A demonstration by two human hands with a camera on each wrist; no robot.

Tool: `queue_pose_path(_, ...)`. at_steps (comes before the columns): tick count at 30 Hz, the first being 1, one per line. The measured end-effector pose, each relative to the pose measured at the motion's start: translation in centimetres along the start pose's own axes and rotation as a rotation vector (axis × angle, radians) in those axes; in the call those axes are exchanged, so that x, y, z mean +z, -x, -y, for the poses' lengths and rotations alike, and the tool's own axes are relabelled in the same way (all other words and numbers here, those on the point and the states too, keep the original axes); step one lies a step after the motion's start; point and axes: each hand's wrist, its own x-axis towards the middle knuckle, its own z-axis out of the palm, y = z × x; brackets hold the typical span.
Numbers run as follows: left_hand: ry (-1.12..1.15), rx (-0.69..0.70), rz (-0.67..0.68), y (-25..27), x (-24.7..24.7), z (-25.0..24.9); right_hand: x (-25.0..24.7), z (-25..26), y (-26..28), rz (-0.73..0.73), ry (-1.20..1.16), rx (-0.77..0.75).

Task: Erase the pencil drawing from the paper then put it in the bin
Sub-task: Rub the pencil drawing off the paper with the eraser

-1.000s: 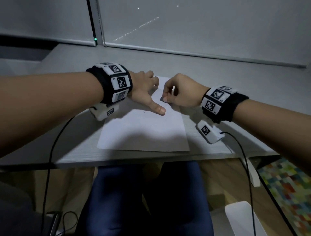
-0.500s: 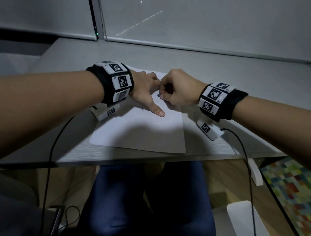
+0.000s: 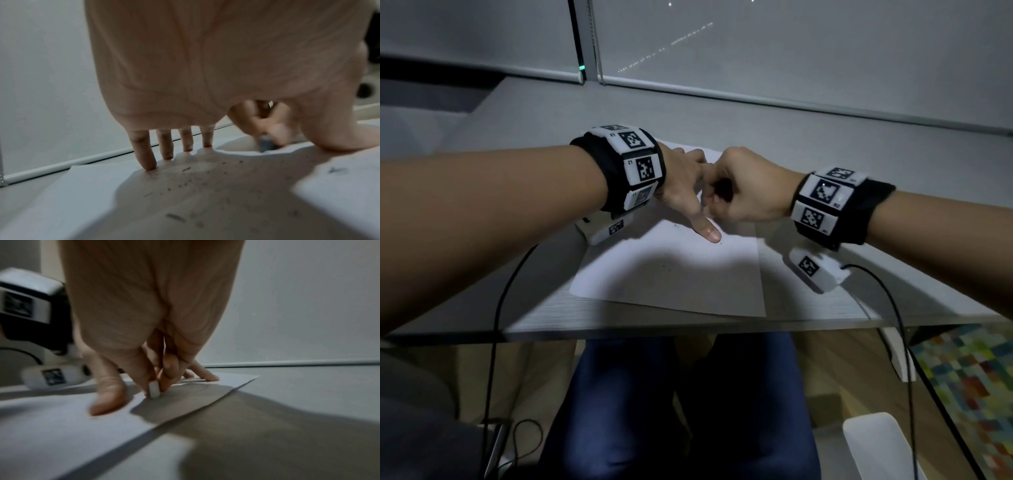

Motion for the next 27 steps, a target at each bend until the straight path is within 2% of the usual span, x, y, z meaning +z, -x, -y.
queue_pose_path(3, -0.027, -0.008, 0.011, -0.3, -0.1, -0.1, -0.3, 0.1, 0.5, 0.039, -0.032, -0.015)
queue_pose_path(8, -0.077, -0.02, 0.046, -0.7, -0.3, -0.4, -0.9, -1.9, -0.8, -0.071, 0.052, 0.11)
queue_pose_path(15, -0.035, -0.043, 0.065, -0.9, -0.4, -0.6, -0.5, -0.5, 1.3, 0.053, 0.018, -0.022)
queue_pose_path(23, -0.068, -0.055, 0.08, -1.1, -0.7, -1.2, -1.2, -2.3, -0.7, -0.054, 0.094, 0.085)
queue_pose_path(27, -0.062, -0.044, 0.09, -1.1, -0.9, -1.2, -0.7, -1.2, 1.2, 0.045, 0.021, 0.012)
